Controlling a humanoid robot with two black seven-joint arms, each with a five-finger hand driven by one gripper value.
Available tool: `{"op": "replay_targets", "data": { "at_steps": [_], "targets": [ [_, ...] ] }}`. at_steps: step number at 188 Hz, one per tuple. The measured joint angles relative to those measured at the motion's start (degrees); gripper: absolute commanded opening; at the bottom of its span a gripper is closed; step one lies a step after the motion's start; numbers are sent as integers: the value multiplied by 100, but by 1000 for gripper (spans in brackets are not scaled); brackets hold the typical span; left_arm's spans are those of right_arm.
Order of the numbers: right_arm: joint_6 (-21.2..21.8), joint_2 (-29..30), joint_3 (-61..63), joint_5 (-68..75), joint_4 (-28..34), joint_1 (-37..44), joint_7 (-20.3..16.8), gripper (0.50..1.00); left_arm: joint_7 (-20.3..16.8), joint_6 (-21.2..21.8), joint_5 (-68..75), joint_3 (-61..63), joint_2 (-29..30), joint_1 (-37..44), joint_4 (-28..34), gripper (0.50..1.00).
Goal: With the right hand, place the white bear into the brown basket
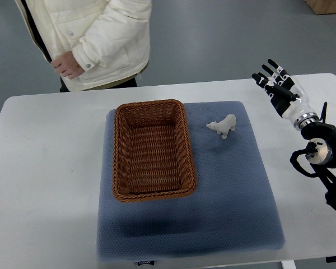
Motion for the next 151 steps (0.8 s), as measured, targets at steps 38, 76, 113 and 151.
{"op": "replay_targets", "data": {
  "at_steps": [38,76,113,151],
  "targets": [
    [2,5,0,0,0,0,-3,926,0,5,-8,-7,0,30,0,1000],
    [3,-17,0,0,0,4,-3,926,0,5,-10,7,0,30,-6,1000],
    [8,-17,0,0,0,8,-3,926,0,5,-10,9,0,30,-17,1000],
    [19,-23,-8,0,0,19,-3,926,0,5,-9,9,0,30,-16,1000]
  ]
}}
